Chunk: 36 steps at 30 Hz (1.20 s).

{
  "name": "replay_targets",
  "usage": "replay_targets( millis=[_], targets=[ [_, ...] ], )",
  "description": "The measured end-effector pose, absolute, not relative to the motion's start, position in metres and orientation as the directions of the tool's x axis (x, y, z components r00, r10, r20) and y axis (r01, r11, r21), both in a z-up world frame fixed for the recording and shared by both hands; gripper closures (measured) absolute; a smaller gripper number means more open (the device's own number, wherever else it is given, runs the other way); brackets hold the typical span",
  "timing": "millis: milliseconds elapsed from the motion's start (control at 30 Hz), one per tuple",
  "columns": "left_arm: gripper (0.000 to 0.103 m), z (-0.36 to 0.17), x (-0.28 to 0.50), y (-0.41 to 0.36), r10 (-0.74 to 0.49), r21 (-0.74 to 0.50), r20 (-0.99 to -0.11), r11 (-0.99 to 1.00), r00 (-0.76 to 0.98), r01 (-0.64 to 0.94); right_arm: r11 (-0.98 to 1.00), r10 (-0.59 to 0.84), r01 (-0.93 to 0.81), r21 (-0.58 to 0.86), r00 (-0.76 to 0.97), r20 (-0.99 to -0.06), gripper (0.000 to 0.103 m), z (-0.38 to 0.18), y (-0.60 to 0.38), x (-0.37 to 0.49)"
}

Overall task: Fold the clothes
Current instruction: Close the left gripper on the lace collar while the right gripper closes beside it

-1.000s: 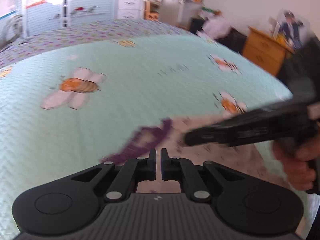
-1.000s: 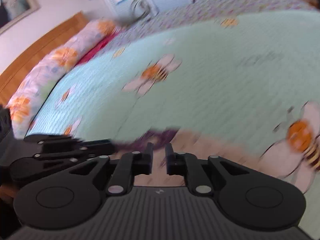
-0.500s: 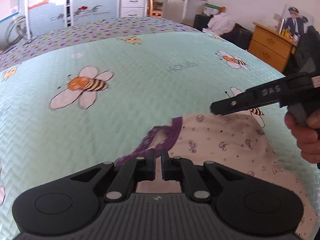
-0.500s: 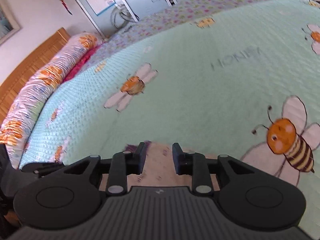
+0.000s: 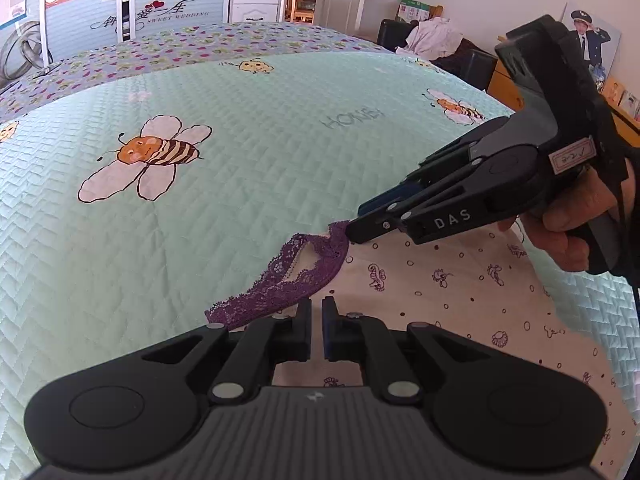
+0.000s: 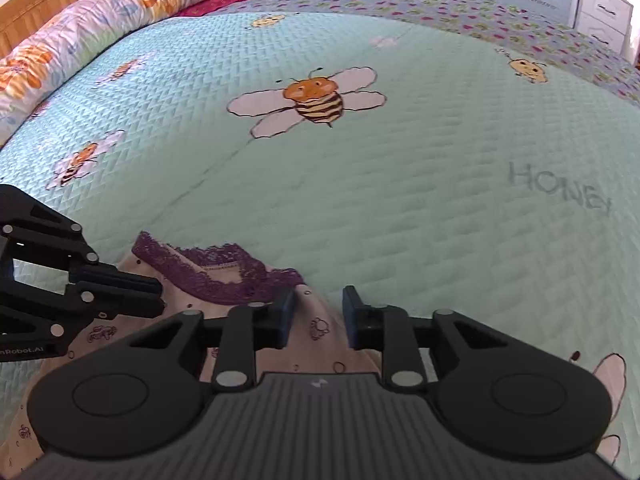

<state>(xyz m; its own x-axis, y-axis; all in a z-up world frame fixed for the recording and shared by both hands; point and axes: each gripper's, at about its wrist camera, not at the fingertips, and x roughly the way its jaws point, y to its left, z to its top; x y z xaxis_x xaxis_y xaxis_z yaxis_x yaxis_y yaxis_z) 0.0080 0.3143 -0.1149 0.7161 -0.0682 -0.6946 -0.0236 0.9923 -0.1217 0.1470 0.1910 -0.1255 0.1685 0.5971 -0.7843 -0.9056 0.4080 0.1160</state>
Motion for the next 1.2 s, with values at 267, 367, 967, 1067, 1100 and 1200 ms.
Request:
replay_targets(
  millis=[267,367,967,1067,1100,1200],
  targets=[
    [0.097,-0.104,-0.002,0.317,-0.056,-0.125,-0.663,0.991,0.747,-0.037,0.378,0.657,-0.921,0.099,0.191,-0.729,0.103,-0.108,0.186,0.139],
    [0.097,-0.096,-0.008,0.315,-0.054,-0.120,-0.645,0.992,0.762,-0.032,0.365,0.712,-0.923,0.123,0.191,-0.675,0.103,-0.091,0.186,0.137],
    [0.097,-0.127,0.006,0.330,0.018,-0.088,-0.728,0.989,0.685,-0.119,0.593,0.687,-0.783,0.188,0.370,-0.626,0.063,-0.079,0.115,0.117],
    [0.098,-0.124,-0.003,0.337,0.017,-0.108,-0.722,0.985,0.692,-0.137,0.638,0.669,-0.734,0.232,0.379,-0.639,0.063,-0.087,0.087,0.102],
    [0.098,-0.118,-0.006,0.336,-0.002,-0.109,-0.709,0.988,0.705,-0.107,0.644,0.673,-0.723,0.252,0.377,-0.636,0.063,-0.091,0.079,0.096],
    [0.096,-0.100,-0.008,0.333,-0.035,-0.084,-0.681,0.996,0.732,-0.030,0.650,0.694,-0.692,0.315,0.370,-0.618,0.063,-0.101,0.057,0.078]
  ],
)
